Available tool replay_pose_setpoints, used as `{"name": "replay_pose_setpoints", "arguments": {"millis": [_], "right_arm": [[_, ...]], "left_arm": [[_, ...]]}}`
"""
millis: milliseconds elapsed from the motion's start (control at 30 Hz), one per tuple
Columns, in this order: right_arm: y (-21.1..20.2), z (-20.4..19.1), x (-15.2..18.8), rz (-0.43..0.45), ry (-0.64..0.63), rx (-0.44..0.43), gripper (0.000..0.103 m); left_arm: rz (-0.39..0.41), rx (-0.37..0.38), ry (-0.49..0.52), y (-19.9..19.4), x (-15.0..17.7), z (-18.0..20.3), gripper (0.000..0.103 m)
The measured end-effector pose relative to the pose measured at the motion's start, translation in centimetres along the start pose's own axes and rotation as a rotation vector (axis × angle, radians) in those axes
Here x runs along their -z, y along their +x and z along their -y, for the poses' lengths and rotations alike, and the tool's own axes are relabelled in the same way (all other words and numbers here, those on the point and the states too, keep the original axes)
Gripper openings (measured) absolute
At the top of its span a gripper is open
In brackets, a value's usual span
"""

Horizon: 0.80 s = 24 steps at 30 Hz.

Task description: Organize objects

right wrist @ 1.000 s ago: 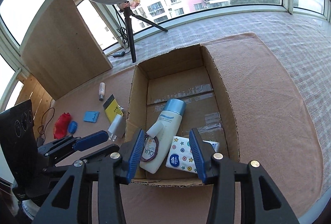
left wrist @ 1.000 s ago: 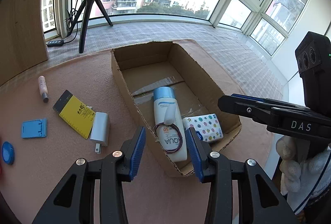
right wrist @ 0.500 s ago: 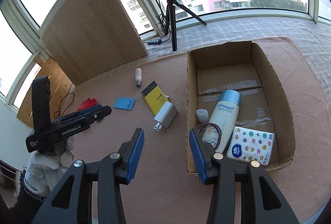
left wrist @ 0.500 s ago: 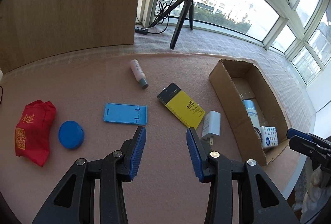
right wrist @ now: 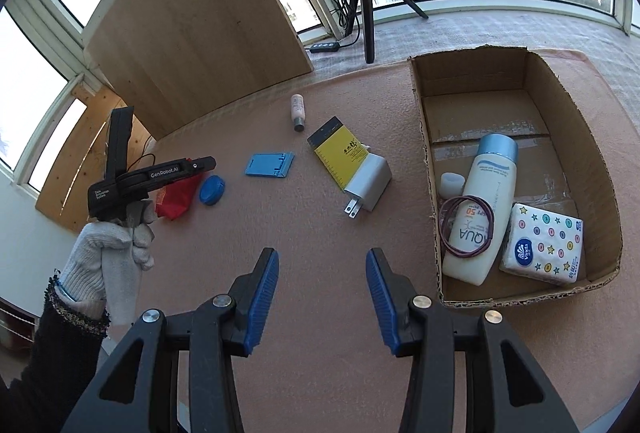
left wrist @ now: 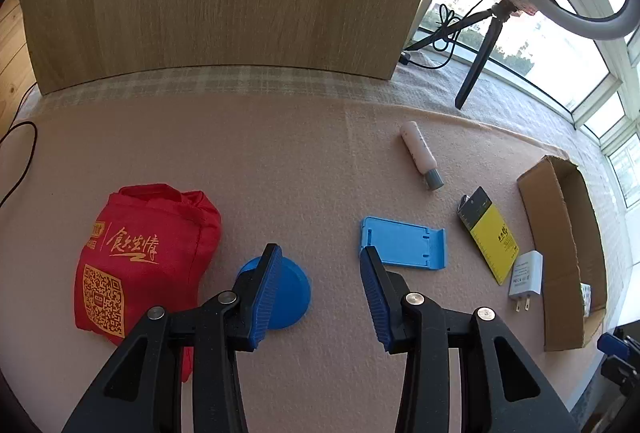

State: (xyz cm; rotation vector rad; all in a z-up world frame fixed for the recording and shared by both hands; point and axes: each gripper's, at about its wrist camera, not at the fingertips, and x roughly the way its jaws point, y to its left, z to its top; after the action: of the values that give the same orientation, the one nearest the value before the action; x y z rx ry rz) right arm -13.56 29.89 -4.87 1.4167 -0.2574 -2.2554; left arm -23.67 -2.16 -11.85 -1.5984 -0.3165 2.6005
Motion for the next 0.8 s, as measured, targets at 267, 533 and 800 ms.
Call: {"name": "replay_pose_setpoints", "arguments": {"millis": [267,533,800], "right_arm": [[0.2,-0.1,0.5,-0.014,0.010,0.010,0.042],[0.4,-0.1,0.6,-0.026,0.010,0.011,0.042],[0.9,-0.7,0.8,-0.045,0.001,0.000,0.042]], "left_arm": [[-0.019,-0.009,-0.030,1.9,-0.3,-1.5,0.043],[-0.036,-0.020,-0.025,3.0,0.0,-1.9,0.038],[-0.043,-0.037,-0.007,3.4,0.0,-2.0,0.038]]}}
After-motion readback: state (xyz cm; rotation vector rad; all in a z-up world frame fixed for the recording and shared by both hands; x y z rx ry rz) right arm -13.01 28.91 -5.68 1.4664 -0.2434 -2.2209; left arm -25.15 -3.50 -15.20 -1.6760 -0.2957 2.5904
